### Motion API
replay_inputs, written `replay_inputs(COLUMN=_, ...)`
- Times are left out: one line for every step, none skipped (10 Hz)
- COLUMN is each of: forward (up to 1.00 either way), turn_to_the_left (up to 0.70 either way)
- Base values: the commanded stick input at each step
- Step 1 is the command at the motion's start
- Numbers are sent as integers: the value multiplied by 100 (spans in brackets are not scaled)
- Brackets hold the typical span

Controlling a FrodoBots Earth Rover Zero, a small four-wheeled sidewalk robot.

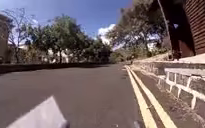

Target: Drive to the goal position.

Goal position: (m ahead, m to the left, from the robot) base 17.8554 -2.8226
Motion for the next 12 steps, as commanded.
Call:
replay_inputs(forward=50, turn_to_the_left=-50)
replay_inputs(forward=50, turn_to_the_left=-50)
replay_inputs(forward=50, turn_to_the_left=-50)
replay_inputs(forward=50, turn_to_the_left=-50)
replay_inputs(forward=50, turn_to_the_left=-50)
replay_inputs(forward=50, turn_to_the_left=-50)
replay_inputs(forward=50, turn_to_the_left=-50)
replay_inputs(forward=50, turn_to_the_left=-50)
replay_inputs(forward=50, turn_to_the_left=-50)
replay_inputs(forward=50, turn_to_the_left=-19)
replay_inputs(forward=50, turn_to_the_left=-3)
replay_inputs(forward=50, turn_to_the_left=0)
